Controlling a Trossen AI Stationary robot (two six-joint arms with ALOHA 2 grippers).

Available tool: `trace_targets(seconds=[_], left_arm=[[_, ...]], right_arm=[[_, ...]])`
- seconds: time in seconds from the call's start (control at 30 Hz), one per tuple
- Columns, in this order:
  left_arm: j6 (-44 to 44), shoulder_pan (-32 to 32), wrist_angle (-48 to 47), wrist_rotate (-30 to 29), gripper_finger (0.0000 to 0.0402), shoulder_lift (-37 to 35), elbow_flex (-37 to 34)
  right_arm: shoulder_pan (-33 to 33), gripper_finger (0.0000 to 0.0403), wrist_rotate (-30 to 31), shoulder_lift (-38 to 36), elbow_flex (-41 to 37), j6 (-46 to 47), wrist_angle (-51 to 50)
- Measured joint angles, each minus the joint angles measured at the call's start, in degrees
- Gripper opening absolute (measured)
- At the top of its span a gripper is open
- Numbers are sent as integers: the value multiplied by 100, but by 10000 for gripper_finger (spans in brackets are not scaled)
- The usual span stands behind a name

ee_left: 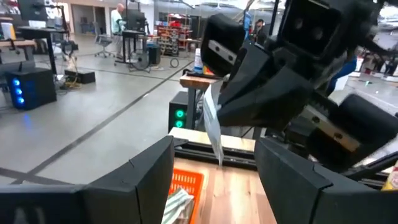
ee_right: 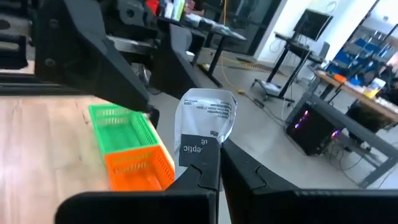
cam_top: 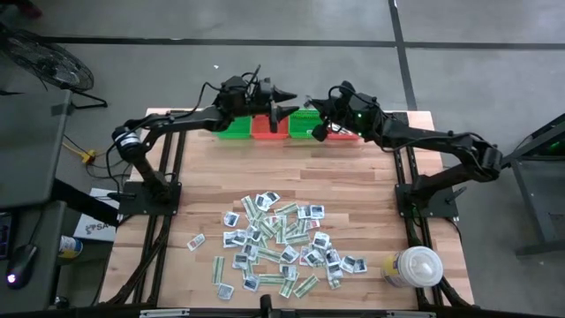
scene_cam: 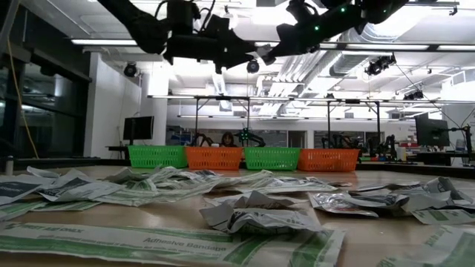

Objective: Pick & Place First Aid Supplies
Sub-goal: Put the gray towelette pack in the left orange bin

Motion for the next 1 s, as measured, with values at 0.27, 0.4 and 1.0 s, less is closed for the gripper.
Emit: trace_targets(seconds=[0.27, 0.4, 1.0], left_arm=[[-91, -151, 5, -184, 222, 239, 272], [-124, -183, -18, -238, 222, 251, 399], [-303, -180, -60, -224, 47, 250, 409]], right_arm=[[-32, 0, -184, 2, 0, -159, 107], [-37, 0, -245, 34, 0, -159, 118], [-37, 0, -288, 39, 0, -162, 106]])
